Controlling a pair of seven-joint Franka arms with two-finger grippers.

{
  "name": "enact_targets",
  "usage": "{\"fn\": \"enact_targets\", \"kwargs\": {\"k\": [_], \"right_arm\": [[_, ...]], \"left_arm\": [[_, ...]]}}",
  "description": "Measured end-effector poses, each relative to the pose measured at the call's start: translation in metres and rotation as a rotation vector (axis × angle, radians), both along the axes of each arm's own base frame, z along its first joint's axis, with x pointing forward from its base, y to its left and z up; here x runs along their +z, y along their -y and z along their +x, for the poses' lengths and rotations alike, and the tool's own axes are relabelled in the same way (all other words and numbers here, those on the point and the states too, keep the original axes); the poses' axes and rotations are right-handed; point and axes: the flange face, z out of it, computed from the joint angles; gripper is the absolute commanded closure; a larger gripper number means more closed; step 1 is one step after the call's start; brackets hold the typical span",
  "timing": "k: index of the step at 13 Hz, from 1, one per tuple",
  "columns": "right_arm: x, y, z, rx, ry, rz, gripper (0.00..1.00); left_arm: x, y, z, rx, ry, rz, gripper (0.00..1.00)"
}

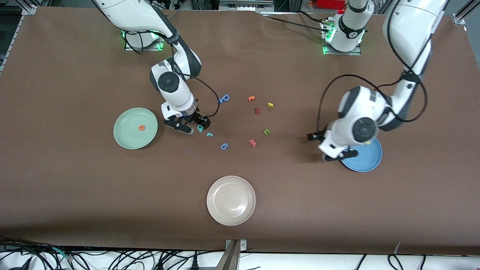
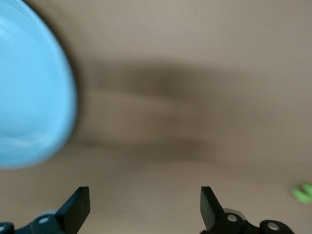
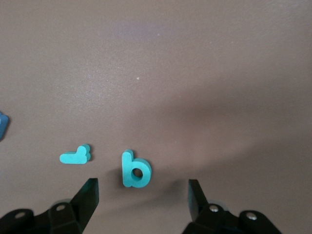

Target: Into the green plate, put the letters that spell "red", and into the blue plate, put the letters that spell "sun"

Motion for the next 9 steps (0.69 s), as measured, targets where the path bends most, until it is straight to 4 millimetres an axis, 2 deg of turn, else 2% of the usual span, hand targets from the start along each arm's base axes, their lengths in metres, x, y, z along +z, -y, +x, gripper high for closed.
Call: {"fn": "enact_targets", "kwargs": {"k": [1, 3, 4, 6, 8, 9], "right_arm": [[-0.003, -0.001, -0.001, 0.002, 0.007, 0.005, 0.24], [-0.008, -0.004, -0.002, 0.005, 0.024, 0.016, 0.51], [-0.009, -0.005, -0.002, 0.007, 0.026, 0.018, 0.56], [-0.009, -0.005, -0.002, 0.006, 0.026, 0.017, 0.62], [-0.009, -0.003, -0.002, 0.005, 0.027, 0.016, 0.82], [-0.008, -0.002, -0.002, 0.003, 0.026, 0.014, 0.89]], "left_arm": [[0.002, 0.027, -0.012, 0.044, 0.000, -0.001, 0.00], [0.002, 0.067, -0.031, 0.218, 0.014, -0.018, 0.00], [-0.005, 0.078, -0.041, 0.307, 0.024, -0.021, 0.00], [-0.027, 0.086, -0.068, 0.456, 0.041, -0.015, 0.00], [-0.044, 0.093, -0.102, 0.589, 0.040, 0.004, 0.00], [-0.045, 0.101, -0.117, 0.645, 0.033, 0.018, 0.00]]}}
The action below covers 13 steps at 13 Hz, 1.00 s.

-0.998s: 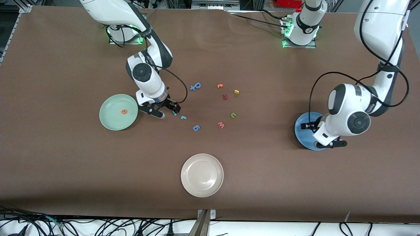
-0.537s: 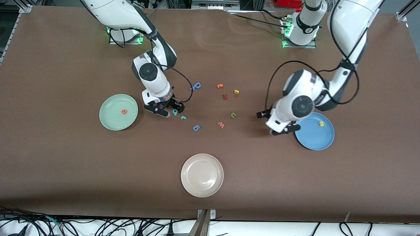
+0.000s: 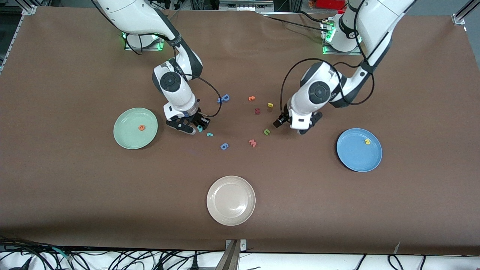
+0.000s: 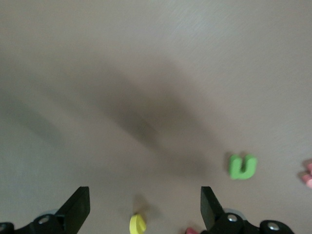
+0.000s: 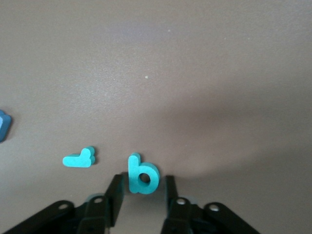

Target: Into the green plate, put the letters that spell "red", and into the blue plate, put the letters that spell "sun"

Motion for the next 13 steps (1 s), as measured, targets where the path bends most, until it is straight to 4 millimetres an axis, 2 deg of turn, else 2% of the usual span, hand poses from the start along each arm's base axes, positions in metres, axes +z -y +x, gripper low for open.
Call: {"fn": "enact_targets", "kwargs": {"k": [3, 5, 7, 9, 11, 12, 13], "right_arm": [[0.001, 0.000, 0.000, -0.001, 0.002, 0.001, 0.91], [0.002, 0.006, 0.004, -0.009, 0.002, -0.006, 0.91], [0.013, 0.021, 0.012, 0.000, -0.019, -0.040, 0.91], [0.041, 0.052, 0.026, 0.062, -0.059, -0.098, 0.91], [0.072, 0.102, 0.043, 0.135, -0.093, -0.143, 0.89], [0.081, 0.128, 0.050, 0.169, -0.102, -0.157, 0.89], [0.083, 0.150, 0.054, 0.198, -0.126, -0.171, 0.83]], "left_arm": [[0.007, 0.037, -0.033, 0.100, 0.021, 0.068, 0.00], [0.006, 0.047, -0.044, 0.134, 0.052, 0.118, 0.00], [0.001, 0.049, -0.052, 0.159, 0.059, 0.142, 0.00], [-0.005, 0.053, -0.061, 0.176, 0.063, 0.163, 0.03], [-0.012, 0.059, -0.069, 0.182, 0.059, 0.163, 0.03], [-0.016, 0.061, -0.071, 0.186, 0.055, 0.155, 0.03], [-0.020, 0.063, -0.073, 0.188, 0.047, 0.149, 0.10]]}}
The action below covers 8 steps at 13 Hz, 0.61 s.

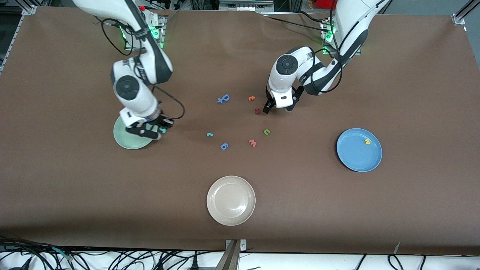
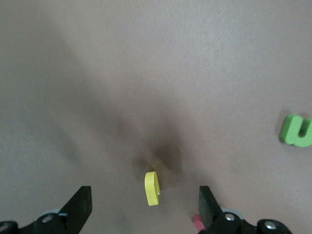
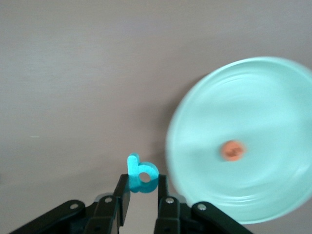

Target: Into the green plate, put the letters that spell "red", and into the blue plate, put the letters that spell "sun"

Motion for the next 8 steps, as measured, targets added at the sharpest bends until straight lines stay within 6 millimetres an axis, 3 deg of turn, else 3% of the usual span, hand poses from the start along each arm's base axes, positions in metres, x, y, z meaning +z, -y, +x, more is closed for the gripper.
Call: {"fn": "enact_targets", "kwargs": {"k": [1, 2, 4, 5, 6, 7, 8], "right_arm": [[-0.003, 0.017, 0.001, 0.025, -0.027, -0.012, 0.82], [-0.008, 0.032, 0.001, 0.052, -0.047, -0.020, 0.82], [-0.021, 0.055, -0.002, 0.105, -0.082, -0.032, 0.80], [-0.028, 0.063, -0.003, 0.128, -0.100, -0.035, 0.55], [-0.036, 0.078, -0.003, 0.149, -0.121, -0.036, 0.28], [-0.047, 0.103, -0.003, 0.164, -0.149, -0.034, 0.00], [-0.057, 0.127, -0.003, 0.176, -0.171, -0.030, 0.00]], "left_arm": [[-0.004, 0.001, -0.002, 0.002, -0.007, -0.003, 0.16], [-0.007, 0.001, -0.003, 0.002, -0.012, -0.005, 0.29], [-0.008, 0.002, -0.004, 0.007, -0.013, -0.007, 0.64], [-0.008, 0.003, -0.004, 0.020, -0.014, -0.005, 0.74], [-0.008, 0.005, -0.006, 0.032, -0.015, -0.003, 0.77], [-0.008, 0.007, -0.008, 0.042, -0.016, -0.001, 0.92], [-0.008, 0.008, -0.009, 0.046, -0.016, 0.001, 1.00]]}}
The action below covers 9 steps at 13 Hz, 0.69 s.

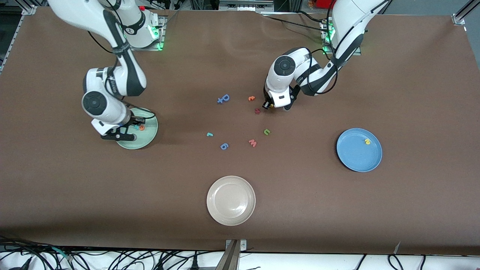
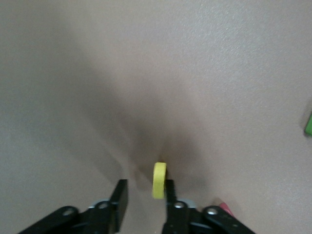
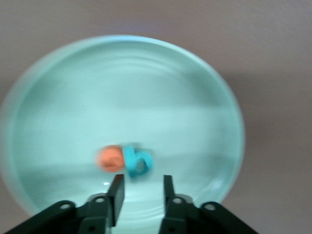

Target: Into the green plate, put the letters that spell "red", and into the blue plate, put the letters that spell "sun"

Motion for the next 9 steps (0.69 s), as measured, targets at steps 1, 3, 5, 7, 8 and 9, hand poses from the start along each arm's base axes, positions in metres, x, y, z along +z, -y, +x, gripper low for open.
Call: {"fn": "enact_targets", "kwargs": {"k": [1, 3, 5, 7, 8, 9], "right_arm": [[-0.006, 0.015, 0.000, 0.008, -0.014, 0.003, 0.00], [-0.008, 0.015, -0.001, 0.012, -0.024, 0.008, 0.00], [0.000, -0.001, 0.004, -0.019, -0.056, 0.049, 0.00], [0.016, -0.021, 0.012, -0.083, -0.093, 0.129, 0.00], [0.023, -0.034, 0.016, -0.104, -0.102, 0.167, 0.00], [0.028, -0.048, 0.017, -0.121, -0.109, 0.195, 0.00]], "left_arm": [[0.000, 0.001, -0.001, 0.005, 0.003, 0.004, 1.00], [-0.002, 0.001, -0.002, 0.015, 0.024, 0.024, 1.00], [-0.005, -0.001, -0.001, 0.022, 0.037, 0.036, 1.00], [-0.005, -0.003, 0.002, 0.029, 0.040, 0.037, 1.00], [-0.005, -0.003, 0.002, 0.029, 0.040, 0.037, 1.00], [-0.005, -0.003, 0.002, 0.029, 0.040, 0.037, 1.00]]}}
